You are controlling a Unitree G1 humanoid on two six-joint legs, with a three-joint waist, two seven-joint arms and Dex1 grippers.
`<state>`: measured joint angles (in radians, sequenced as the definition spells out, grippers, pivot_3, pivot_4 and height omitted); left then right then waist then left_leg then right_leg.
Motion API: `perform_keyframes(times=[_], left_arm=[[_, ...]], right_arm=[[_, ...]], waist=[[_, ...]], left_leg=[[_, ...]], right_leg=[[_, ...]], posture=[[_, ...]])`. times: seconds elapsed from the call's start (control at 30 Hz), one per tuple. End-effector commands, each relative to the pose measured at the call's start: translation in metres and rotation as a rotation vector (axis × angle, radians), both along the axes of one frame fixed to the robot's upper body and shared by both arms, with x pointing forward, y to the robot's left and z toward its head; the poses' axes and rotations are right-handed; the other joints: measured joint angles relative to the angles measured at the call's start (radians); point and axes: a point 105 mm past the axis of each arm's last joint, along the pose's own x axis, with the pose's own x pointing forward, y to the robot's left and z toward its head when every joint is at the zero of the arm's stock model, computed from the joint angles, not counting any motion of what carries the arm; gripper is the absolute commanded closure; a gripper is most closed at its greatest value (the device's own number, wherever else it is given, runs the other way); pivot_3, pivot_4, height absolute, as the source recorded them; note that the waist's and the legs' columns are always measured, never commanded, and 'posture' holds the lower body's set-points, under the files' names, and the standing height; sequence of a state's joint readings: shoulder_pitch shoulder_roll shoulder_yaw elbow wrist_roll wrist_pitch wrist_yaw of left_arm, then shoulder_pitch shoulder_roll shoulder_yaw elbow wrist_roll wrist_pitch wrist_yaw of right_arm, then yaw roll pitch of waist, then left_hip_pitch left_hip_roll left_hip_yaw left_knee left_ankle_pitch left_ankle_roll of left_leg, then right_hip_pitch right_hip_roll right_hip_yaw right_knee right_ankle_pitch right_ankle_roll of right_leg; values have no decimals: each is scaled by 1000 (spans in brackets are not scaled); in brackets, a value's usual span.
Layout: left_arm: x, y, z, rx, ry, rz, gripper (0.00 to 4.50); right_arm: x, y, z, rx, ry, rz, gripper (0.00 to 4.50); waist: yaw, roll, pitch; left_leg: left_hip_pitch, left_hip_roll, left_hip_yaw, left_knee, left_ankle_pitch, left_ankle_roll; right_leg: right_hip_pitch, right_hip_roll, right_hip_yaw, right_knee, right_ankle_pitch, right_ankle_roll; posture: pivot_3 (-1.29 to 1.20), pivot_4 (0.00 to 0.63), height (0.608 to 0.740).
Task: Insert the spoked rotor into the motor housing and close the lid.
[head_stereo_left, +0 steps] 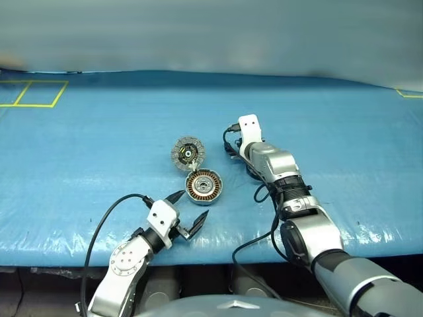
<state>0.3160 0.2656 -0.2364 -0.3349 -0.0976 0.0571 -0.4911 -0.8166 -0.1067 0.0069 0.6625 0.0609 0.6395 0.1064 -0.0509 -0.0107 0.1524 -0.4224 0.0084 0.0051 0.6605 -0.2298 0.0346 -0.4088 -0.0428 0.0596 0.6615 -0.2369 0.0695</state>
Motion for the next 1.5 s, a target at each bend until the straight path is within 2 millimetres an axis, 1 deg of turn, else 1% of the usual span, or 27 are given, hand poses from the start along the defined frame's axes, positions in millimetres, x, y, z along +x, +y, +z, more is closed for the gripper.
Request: perform_keyframes(times=[0.03, 0.1, 0.23, 0.43, 0.57, 0.67, 0.73, 0.8, 0.83, 0.87, 0.97, 1.0, 1.07, 1.13, 1.2, 1.3, 1.5], left_arm=[[1, -3, 13, -41, -36, -2, 3], [1, -3, 13, -49, -29, 1, 0], [1, -3, 11, -56, -7, -1, 0], [0, -2, 8, -60, 16, 6, 0], [0, -1, 6, -71, 37, 11, 0], [-1, -1, 1, -98, 76, 27, 0], [-1, -1, 0, -109, 83, 41, 0], [1, 0, 0, -88, 69, 55, 0], [1, 0, 0, -82, 67, 58, 0], [1, -1, -1, -90, 73, 56, 0], [0, -5, -1, -115, 89, 46, 0], [0, -5, -1, -120, 93, 44, 0], [-1, -7, -1, -123, 100, 40, 0], [-1, -8, -1, -126, 105, 39, 0], [-1, -9, -1, -136, 116, 32, 0], [-2, -10, -2, -119, 117, 24, 0], [0, -9, -2, -96, 111, 27, 0]], right_arm=[[1, -2, -4, -17, 13, -13, 183], [1, -1, -4, -21, 12, -11, 618], [1, -1, -4, -27, 10, -8, 1901], [-4, -2, -9, -35, 22, -7, 3819], [-6, 2, -2, -45, 1, 19, 3836], [-10, 9, 19, -27, -77, 59, 3836], [-17, 15, 40, -7, -159, 113, 3836], [-31, 21, 56, 0, -216, 193, 3836], [-35, 22, 59, -2, -226, 215, 3836], [-45, 25, 65, -24, -259, 267, 3836], [-78, 35, 74, -42, -298, 421, 3836], [-85, 36, 75, -36, -300, 449, 3836], [-105, 41, 72, -27, -281, 529, 3836], [-122, 44, 65, -43, -251, 595, 3836], [-134, 48, 58, -30, -217, 627, 3836], [-144, 57, 46, -5, -177, 634, 3836], [-151, 78, 33, 35, -141, 637, 3836]], waist=[[-1, 0, 0], [-2, 0, 0], [-2, 0, 0], [-2, 0, 0], [-2, 0, 0], [-2, 0, 0], [-2, 0, 0], [-1, 1, 0], [0, 0, 0], [-1, 0, 0], [6, 0, 0], [7, 0, 0], [8, 0, 0], [10, 0, 1], [11, -1, 1], [12, -1, 1], [14, -2, 1]], left_leg=[[1, 0, 0, 0, 0, 0], [4, 0, 1, 0, 0, 0], [7, 0, 1, -1, 0, 0], [8, 0, 1, -1, 0, 0], [8, 0, 1, -3, 0, 0], [7, 0, 1, -4, 0, 0], [5, 0, 1, -6, 0, 0], [1, 0, 1, -6, 0, 0], [-1, 0, 1, -6, 0, 0], [-2, 0, 1, -6, 0, 0], [-3, 0, 0, -6, 0, 0], [-3, 0, 0, -6, 0, 0], [-3, 0, 0, -6, 0, 0], [-3, 0, 0, -6, 0, 0], [-3, 0, 0, -4, 0, 0], [-3, 1, 0, -3, 0, 0], [-3, 0, 0, -3, 0, 0]], right_leg=[[1, 0, 1, 0, 0, -1], [3, 0, 1, 0, -1, -1], [7, 0, 1, -1, -1, -2], [8, 0, 1, -1, -2, -3], [7, -1, 1, -2, -2, -3], [6, -1, 1, -2, -3, -4], [2, -1, 2, -2, -2, -3], [-3, 0, 2, -1, 0, 1], [-4, 0, 2, -1, 0, 1], [-5, 0, 1, -1, 0, 1], [-5, -1, 0, -2, 0, 1], [-5, -1, 0, -3, 0, 1], [-5, -1, 0, -2, -1, 0], [-5, -1, 0, -3, -2, -2], [-5, -1, 0, -2, -4, -5], [-4, -1, 0, -2, -4, -5], [-4, -1, 0, -2, -4, -5]], posture=[[0, 150, 740], [0, 150, 740], [0, 150, 740], [0, 150, 740], [0, 150, 740], [0, 150, 740], [0, 150, 740], [0, 150, 740], [0, 150, 740], [0, 150, 740], [0, 150, 740], [0, 150, 740], [0, 150, 740], [0, 150, 740], [0, 150, 740], [0, 150, 740], [0, 150, 740]])
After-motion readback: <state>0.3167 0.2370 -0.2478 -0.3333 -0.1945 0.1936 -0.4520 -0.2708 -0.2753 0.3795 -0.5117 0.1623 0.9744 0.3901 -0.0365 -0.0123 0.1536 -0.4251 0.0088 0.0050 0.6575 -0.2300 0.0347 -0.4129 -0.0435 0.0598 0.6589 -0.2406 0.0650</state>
